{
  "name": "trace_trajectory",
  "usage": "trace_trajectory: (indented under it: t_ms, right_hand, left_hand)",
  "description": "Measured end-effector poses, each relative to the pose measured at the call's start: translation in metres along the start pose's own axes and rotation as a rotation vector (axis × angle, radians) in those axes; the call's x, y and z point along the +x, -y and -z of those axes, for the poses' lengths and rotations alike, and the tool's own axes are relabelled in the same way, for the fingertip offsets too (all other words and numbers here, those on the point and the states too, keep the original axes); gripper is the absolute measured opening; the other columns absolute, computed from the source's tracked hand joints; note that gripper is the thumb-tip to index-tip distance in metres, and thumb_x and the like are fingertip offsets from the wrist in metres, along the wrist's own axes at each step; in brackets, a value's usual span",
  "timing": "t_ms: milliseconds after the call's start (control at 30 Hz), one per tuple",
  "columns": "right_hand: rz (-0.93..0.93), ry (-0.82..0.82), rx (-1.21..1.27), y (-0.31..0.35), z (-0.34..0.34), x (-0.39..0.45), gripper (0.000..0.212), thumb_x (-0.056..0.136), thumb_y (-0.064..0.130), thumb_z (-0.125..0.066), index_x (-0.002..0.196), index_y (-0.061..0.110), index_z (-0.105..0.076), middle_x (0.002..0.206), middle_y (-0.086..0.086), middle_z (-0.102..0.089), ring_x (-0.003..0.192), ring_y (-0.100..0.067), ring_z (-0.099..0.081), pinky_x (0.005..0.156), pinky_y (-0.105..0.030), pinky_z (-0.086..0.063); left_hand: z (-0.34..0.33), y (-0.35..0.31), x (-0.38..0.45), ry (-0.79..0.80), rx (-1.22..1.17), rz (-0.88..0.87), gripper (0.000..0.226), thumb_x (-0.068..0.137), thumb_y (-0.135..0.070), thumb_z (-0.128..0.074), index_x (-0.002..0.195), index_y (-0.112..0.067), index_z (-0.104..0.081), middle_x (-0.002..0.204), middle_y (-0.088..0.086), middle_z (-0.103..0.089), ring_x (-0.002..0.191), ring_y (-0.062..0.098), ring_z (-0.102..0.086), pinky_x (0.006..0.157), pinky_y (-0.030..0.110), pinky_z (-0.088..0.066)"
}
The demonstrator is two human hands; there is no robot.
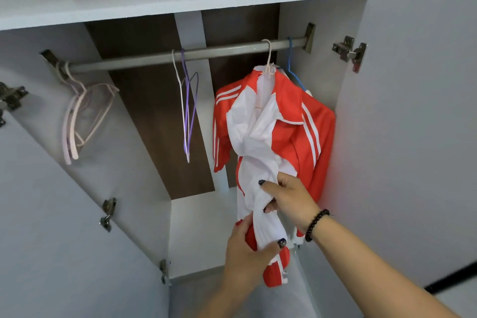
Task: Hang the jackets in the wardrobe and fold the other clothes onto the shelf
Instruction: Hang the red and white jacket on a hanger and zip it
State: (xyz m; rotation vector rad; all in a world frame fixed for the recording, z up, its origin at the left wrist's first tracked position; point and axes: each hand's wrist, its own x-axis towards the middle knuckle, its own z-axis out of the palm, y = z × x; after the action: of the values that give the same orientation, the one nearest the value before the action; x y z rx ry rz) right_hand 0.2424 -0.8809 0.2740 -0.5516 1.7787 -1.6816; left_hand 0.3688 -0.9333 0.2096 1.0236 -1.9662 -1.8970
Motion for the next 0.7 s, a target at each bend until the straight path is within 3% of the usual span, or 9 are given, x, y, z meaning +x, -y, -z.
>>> trace_trajectory:
  t_ms: [100,167,233,333,433,500,567,633,700]
  right_hand:
    - [0.004,-0.017,-0.01,0.004,-0.014,-0.003,0.021,0.093,0.007,-0.058,0.087,-0.013,-0.057,0.077,-0.02,-0.061,0.065,-0.02,-0.065,0.057,-0.026,-0.055]
    - [-0.005,-0.007,-0.035,0.002,-0.026,-0.014,0.02,0.092,0.009,-0.059,0.076,-0.001,-0.052,0.072,-0.013,-0.061,0.069,-0.018,-0.067,0.062,-0.027,-0.056]
    - [0.039,-0.039,-0.09,-0.007,-0.039,-0.03,0.009,0.092,0.007,-0.058,0.084,0.009,-0.061,0.081,-0.004,-0.067,0.082,-0.018,-0.068,0.071,-0.027,-0.056]
    - [0.127,-0.291,-0.165,-0.036,-0.056,-0.063,0.016,0.089,0.006,-0.059,0.082,0.016,-0.068,0.083,0.004,-0.07,0.085,-0.015,-0.065,0.077,-0.032,-0.055]
    - [-0.102,-0.518,-0.118,-0.071,-0.072,-0.095,0.029,0.087,0.015,-0.064,0.059,0.009,-0.058,0.058,-0.003,-0.06,0.059,-0.016,-0.06,0.058,-0.038,-0.051]
    - [-0.406,-0.403,0.042,-0.089,-0.088,-0.112,0.044,0.089,0.03,-0.063,0.049,0.011,-0.057,0.052,-0.007,-0.056,0.05,-0.02,-0.056,0.046,-0.027,-0.042]
    - [-0.603,-0.175,0.263,-0.097,-0.109,-0.122,0.052,0.09,0.046,-0.055,0.053,0.01,-0.063,0.06,-0.009,-0.058,0.05,-0.021,-0.057,0.046,-0.023,-0.038]
    - [-0.601,-0.053,0.478,-0.098,-0.126,-0.124,0.05,0.086,0.049,-0.05,0.065,0.007,-0.067,0.067,-0.008,-0.06,0.052,-0.019,-0.058,0.046,-0.023,-0.038]
    - [-0.522,-0.037,0.62,-0.092,-0.141,-0.124,0.043,0.081,0.045,-0.053,0.074,0.006,-0.068,0.068,-0.006,-0.06,0.05,-0.016,-0.056,0.046,-0.022,-0.036]
  left_hand:
    - [0.014,0.003,0.004,-0.039,-0.114,0.004,0.031,0.083,-0.021,-0.076,0.111,-0.026,-0.065,0.095,-0.013,-0.074,0.09,0.011,-0.07,0.077,0.027,-0.059]
    - [0.03,0.006,0.004,0.021,-0.28,0.066,0.028,0.083,-0.016,-0.073,0.111,-0.015,-0.068,0.1,-0.001,-0.076,0.095,0.023,-0.071,0.086,0.043,-0.058]
    - [0.047,0.009,0.002,0.08,-0.435,0.13,0.037,0.08,-0.017,-0.072,0.115,-0.007,-0.067,0.108,0.011,-0.073,0.101,0.034,-0.069,0.095,0.053,-0.052]
    - [0.071,0.012,0.003,0.105,-0.538,0.205,0.048,0.075,-0.022,-0.073,0.119,-0.006,-0.064,0.111,0.013,-0.072,0.1,0.035,-0.07,0.097,0.057,-0.049]
    - [0.09,0.01,0.004,0.107,-0.552,0.245,0.048,0.069,-0.027,-0.075,0.114,-0.012,-0.067,0.108,0.01,-0.074,0.095,0.032,-0.072,0.096,0.056,-0.05]
    - [0.101,0.009,0.003,0.14,-0.576,0.235,0.045,0.073,-0.024,-0.074,0.115,-0.012,-0.067,0.109,0.011,-0.073,0.097,0.032,-0.071,0.096,0.053,-0.051]
    - [0.109,0.006,-0.002,0.187,-0.579,0.195,0.041,0.077,-0.021,-0.072,0.116,-0.007,-0.067,0.11,0.013,-0.072,0.099,0.033,-0.071,0.094,0.048,-0.053]
    - [0.115,0.005,-0.008,0.22,-0.546,0.156,0.04,0.078,-0.021,-0.071,0.114,-0.003,-0.068,0.11,0.016,-0.072,0.101,0.034,-0.07,0.093,0.045,-0.054]
    - [0.123,0.005,-0.013,0.236,-0.449,0.132,0.032,0.086,-0.022,-0.069,0.111,-0.003,-0.069,0.108,0.02,-0.072,0.099,0.036,-0.069,0.092,0.047,-0.052]
